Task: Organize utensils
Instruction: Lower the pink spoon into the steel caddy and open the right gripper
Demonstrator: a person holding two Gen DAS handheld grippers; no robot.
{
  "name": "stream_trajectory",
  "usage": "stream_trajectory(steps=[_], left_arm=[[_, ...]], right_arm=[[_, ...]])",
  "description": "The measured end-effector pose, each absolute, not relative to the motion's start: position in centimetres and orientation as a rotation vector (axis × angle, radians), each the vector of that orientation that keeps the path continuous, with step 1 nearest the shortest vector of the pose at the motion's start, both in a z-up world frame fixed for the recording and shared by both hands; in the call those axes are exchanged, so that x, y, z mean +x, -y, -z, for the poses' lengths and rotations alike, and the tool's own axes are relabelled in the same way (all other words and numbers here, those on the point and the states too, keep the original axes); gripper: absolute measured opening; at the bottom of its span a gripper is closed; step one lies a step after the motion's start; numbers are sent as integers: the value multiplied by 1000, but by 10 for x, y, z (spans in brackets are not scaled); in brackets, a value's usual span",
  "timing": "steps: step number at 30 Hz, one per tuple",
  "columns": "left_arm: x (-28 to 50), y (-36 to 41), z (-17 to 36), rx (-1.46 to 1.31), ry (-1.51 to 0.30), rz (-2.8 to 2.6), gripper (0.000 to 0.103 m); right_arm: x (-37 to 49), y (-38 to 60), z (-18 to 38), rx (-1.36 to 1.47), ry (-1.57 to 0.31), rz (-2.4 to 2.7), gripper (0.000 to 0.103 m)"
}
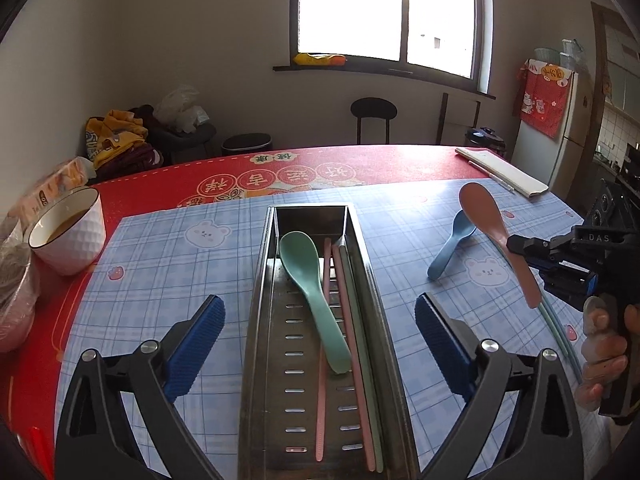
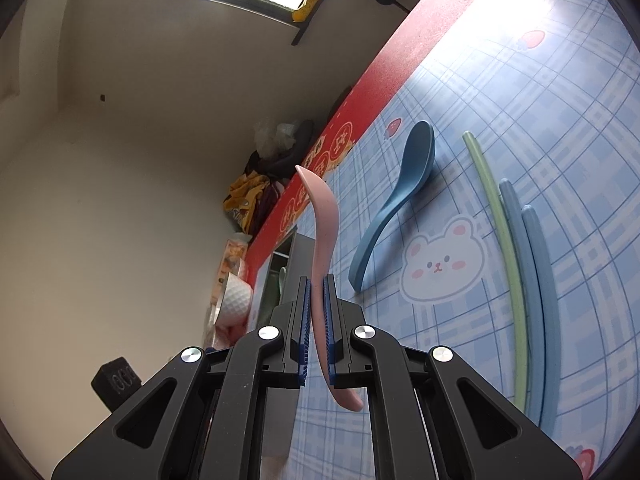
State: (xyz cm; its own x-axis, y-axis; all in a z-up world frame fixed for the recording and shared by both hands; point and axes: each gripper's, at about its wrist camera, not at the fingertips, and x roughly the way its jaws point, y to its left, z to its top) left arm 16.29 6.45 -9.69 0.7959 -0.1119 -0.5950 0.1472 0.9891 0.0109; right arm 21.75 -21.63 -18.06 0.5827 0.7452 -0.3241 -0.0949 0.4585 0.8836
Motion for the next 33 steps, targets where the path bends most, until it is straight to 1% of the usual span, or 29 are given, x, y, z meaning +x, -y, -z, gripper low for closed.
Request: stream_trajectory(steps=[6,13,20,23,33], left_arm=[[150,-74,103,70,-567,125,97],[132,-95,87,-13,-489,186,97],[132,-113,87,-12,-488,81,97],[136,-125,89,-69,-517,57,97],[136,-155,86,-178,-518,-13,97]], right_arm=[[218,202,178,905,-810,-561,6],[224,168,161,846,-869,-519,6],[247,116,140,796,-916,-501,6],[257,92,136,770,-949,-488,6],[270,31,140,714,-1040,-428,6]])
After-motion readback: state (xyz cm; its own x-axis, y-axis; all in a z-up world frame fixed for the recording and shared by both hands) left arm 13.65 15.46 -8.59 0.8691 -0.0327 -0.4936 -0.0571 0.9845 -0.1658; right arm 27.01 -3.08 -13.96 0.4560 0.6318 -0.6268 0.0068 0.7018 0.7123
